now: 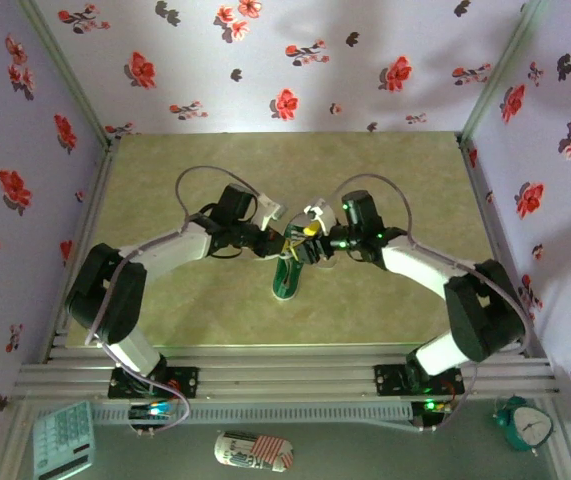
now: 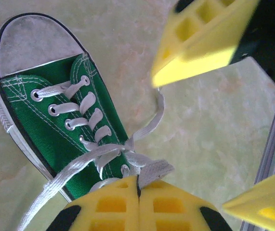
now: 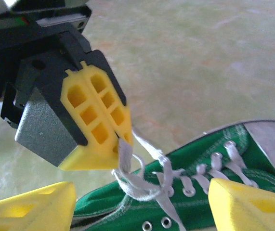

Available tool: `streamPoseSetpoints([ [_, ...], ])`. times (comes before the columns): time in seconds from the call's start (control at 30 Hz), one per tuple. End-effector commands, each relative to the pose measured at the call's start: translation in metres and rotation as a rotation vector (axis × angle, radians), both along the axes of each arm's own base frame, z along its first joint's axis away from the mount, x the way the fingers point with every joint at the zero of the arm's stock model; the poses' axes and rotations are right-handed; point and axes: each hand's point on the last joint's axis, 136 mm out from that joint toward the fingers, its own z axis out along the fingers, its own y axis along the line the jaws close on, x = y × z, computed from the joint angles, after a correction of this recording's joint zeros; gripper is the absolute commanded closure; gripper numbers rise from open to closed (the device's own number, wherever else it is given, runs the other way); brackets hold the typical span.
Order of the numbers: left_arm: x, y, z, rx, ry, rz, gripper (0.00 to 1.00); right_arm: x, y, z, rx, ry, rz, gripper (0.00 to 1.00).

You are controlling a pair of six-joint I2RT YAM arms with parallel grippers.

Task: Tie the shoes

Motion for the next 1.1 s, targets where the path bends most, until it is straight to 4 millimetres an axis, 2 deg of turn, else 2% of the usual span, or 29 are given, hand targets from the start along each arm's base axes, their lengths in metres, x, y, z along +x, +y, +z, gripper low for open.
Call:
streamPoseSetpoints([
  [0.0,0.0,0.0,0.006,0.0,-0.015,-0.057,1.0,-0.003,0.015,0.014,0.06,-0.041,0.139,0.3],
  [0.37,0.0,0.001,0.003,0.007,-0.014,-0.059,1.0,-0.004,0.018,-0.003,0.031,-0.012,0.248,0.46],
  [0.67,0.002,0.0,0.001,0.006,-0.007,-0.053,1.0,-0.002,0.021,-0.016,0.031,0.026,0.269,0.58],
  [0.87,0.002,0.0,0.001,0.006,-0.006,-0.052,1.0,0.001,0.024,-0.016,0.05,0.028,0.263,0.79],
  [1.0,0.002,0.001,0.0,0.006,-0.003,-0.049,1.0,0.002,0.024,-0.013,0.062,0.018,0.248,0.97],
  [1.07,0.002,0.0,0.002,0.003,-0.005,-0.047,1.0,0.003,0.024,-0.014,0.062,0.014,0.234,1.0],
])
